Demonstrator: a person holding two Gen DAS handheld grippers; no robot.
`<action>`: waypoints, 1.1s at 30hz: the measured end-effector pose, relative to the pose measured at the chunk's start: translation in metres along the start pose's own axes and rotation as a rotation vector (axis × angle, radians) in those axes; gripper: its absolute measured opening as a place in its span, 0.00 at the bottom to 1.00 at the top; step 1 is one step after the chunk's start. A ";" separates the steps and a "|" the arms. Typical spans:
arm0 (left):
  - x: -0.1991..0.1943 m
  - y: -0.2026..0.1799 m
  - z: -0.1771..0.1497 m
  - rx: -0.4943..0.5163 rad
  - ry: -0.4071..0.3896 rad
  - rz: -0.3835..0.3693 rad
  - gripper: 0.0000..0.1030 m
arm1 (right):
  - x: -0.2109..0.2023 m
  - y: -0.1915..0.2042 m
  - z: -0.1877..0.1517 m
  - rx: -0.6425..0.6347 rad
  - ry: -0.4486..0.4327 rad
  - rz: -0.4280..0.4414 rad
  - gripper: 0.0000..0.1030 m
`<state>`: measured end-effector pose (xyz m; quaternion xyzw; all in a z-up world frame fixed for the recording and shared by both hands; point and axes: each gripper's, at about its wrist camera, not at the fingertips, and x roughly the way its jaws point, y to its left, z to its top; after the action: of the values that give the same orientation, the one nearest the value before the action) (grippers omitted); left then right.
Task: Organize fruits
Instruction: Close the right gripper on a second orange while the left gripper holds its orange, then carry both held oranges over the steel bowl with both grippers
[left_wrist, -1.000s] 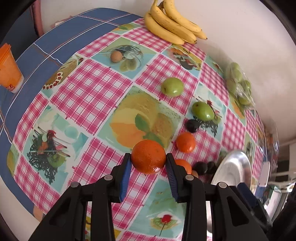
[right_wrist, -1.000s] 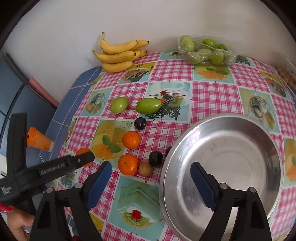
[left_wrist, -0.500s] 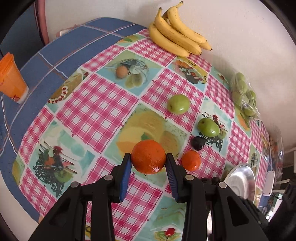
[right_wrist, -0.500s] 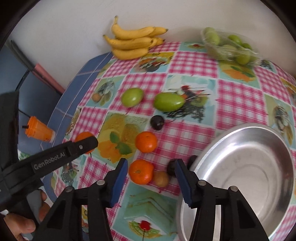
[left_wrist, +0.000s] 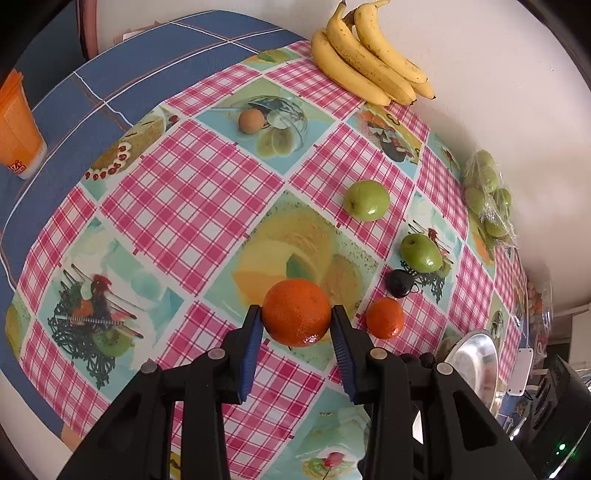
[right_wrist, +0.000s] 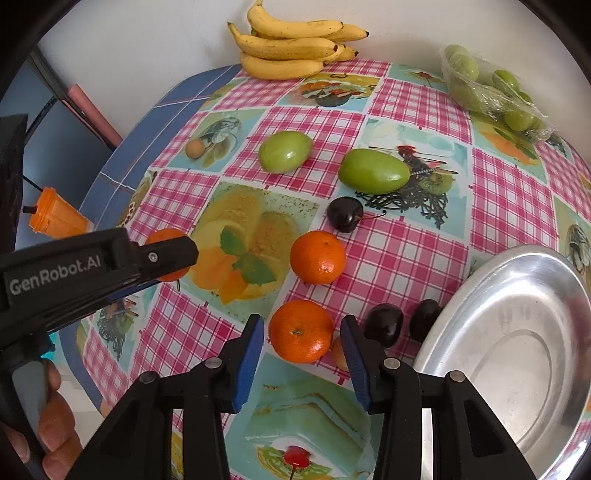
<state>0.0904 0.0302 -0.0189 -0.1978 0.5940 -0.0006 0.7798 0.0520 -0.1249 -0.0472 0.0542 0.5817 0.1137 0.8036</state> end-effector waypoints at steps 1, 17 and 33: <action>0.000 0.000 0.000 0.001 -0.001 0.000 0.37 | 0.001 0.002 0.000 -0.010 -0.002 -0.009 0.43; -0.001 -0.002 0.000 0.015 -0.001 -0.001 0.37 | 0.007 0.016 0.000 -0.083 -0.007 -0.092 0.40; -0.001 -0.003 -0.001 0.021 -0.004 -0.001 0.37 | 0.008 0.013 0.001 -0.061 -0.006 -0.083 0.40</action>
<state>0.0901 0.0276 -0.0171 -0.1898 0.5924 -0.0069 0.7829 0.0541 -0.1100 -0.0517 0.0060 0.5772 0.0979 0.8107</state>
